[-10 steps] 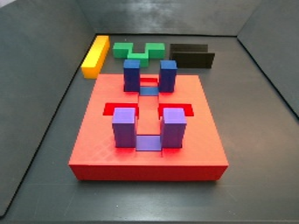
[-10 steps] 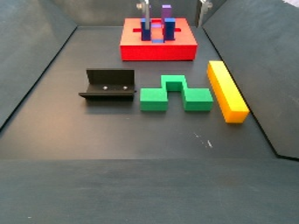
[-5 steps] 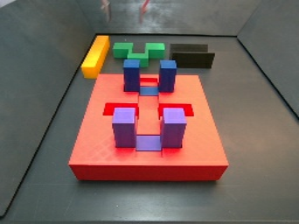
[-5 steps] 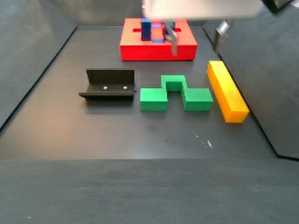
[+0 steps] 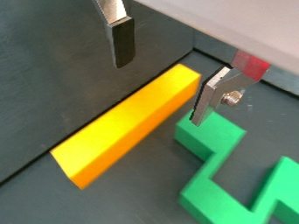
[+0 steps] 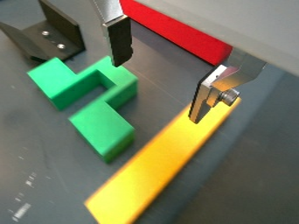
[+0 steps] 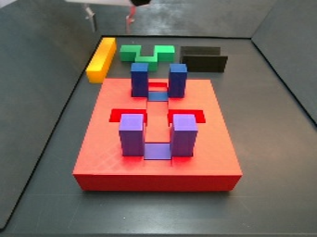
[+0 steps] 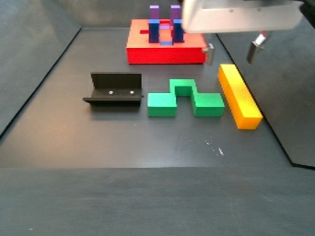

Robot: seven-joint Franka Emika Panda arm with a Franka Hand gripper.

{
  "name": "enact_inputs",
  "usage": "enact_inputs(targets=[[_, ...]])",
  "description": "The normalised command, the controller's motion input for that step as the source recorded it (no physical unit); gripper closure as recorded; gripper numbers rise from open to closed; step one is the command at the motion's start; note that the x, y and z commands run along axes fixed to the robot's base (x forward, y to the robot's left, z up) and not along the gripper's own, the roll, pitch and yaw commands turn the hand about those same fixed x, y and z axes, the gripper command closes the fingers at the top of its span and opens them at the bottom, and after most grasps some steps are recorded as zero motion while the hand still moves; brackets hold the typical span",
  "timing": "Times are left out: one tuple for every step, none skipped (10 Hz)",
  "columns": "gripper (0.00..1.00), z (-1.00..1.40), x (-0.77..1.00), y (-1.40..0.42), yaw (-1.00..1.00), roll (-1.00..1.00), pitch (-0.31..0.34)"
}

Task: Pick up the yellow object. Move up. Move to above the board. Insert the yellow object.
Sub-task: Pick up the yellow object.

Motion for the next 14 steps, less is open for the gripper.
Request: enact_inputs(targets=[[0.0,-0.22,-0.29,-0.11,-0.18,0.24,-0.096],[0.0,-0.22,-0.19,-0.1,-0.23,0.25,-0.076],[0.0,-0.17,-0.09,-0.01,-0.25,0.28,0.0],[0.0,-0.18,-0.11,0.0,-0.29,0.3,0.0],[0.0,-0.23,-0.11,0.02,-0.29,0.23,0.0],[0.0,-0.19,-0.01,0.18,-0.19,0.13,0.0],[0.0,-0.14,0.01,0.25,-0.07,0.09,0.0],[0.0,-0.15,0.07,0.29,0.0,0.05,-0.029],[0.0,-0.21,0.0,0.13,0.0,0.05,-0.106],[0.0,-0.32,0.0,0.0,0.0,0.08,-0.173],[0.0,-0.38,0.0,0.0,0.0,0.08,-0.199],[0.0,-0.35,0.0,0.0,0.0,0.06,-0.189],[0.0,-0.31,0.0,0.0,0.0,0.05,-0.176],[0.0,-0.29,0.0,0.0,0.0,0.06,-0.173]])
